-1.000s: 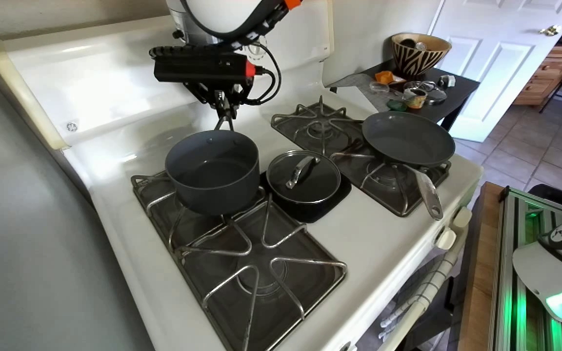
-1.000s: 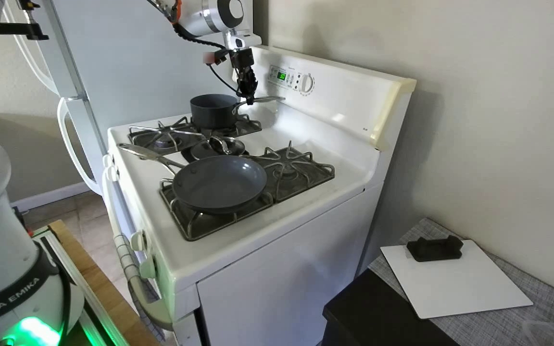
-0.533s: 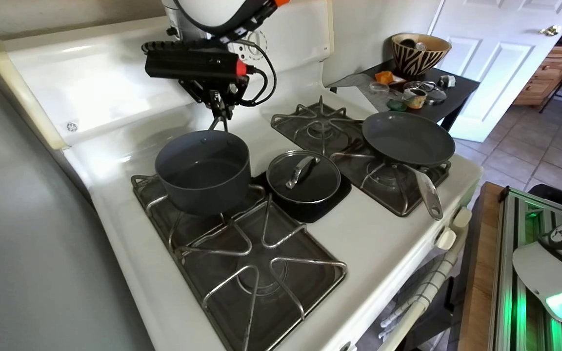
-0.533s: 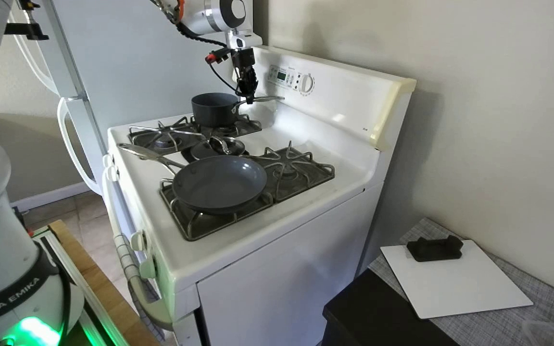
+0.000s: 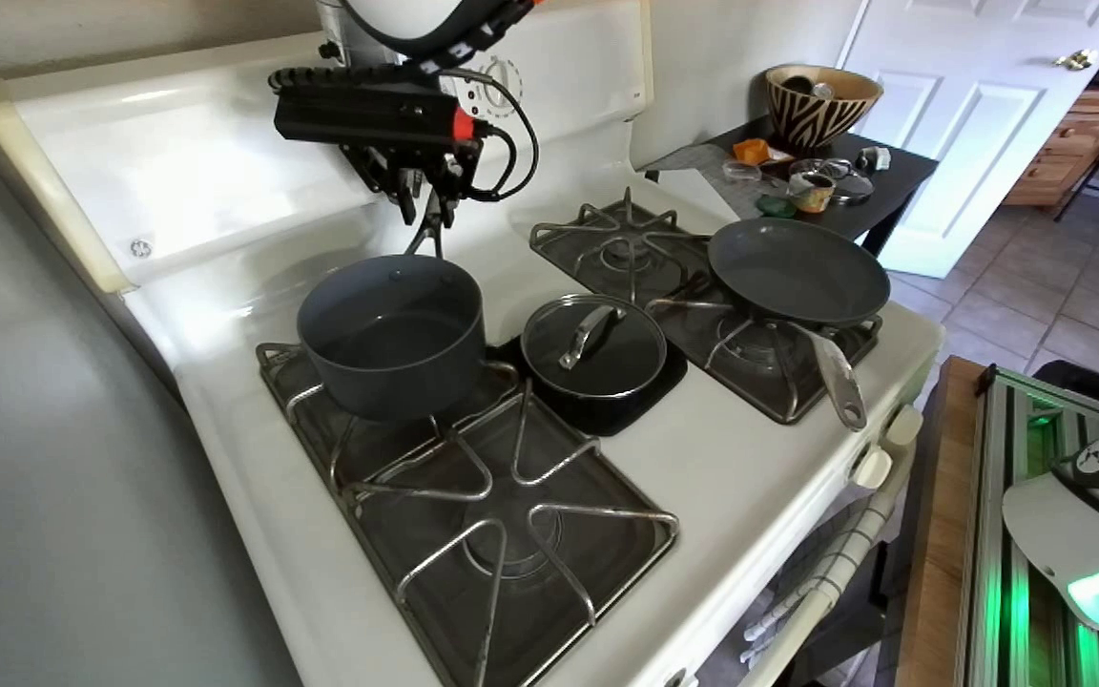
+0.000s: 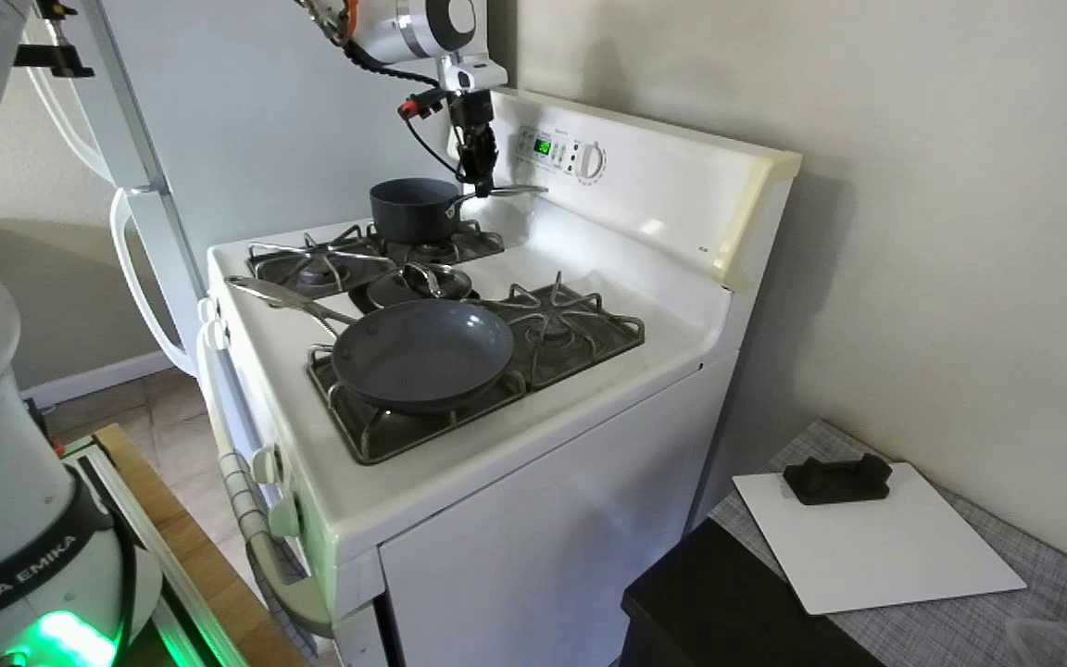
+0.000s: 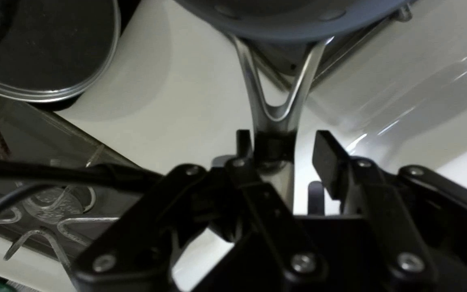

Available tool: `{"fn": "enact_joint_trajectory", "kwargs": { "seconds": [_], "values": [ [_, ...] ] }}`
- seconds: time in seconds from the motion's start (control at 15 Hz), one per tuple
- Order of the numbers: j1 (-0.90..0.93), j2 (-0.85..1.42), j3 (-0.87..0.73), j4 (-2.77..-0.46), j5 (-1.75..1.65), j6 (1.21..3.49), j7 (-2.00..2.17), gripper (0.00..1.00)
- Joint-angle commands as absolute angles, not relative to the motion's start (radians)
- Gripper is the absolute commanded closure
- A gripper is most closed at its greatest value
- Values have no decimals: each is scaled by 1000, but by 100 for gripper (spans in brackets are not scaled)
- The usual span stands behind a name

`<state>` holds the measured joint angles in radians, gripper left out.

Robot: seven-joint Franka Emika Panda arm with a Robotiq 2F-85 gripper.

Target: Move the pot backwards then put the lid on top

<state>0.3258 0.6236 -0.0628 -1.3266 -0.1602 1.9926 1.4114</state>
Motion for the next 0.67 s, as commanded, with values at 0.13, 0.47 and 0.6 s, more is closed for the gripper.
{"fn": "enact_joint_trajectory", "kwargs": {
  "seconds": [0.13, 0.47, 0.6],
  "values": [
    [309, 580, -37, -1344, -158, 2039, 1382, 16],
    [301, 494, -12, -1459, -194, 2135, 1192, 0],
    [290, 451, 5, -1528, -188, 2158, 1075, 0]
  ]
}}
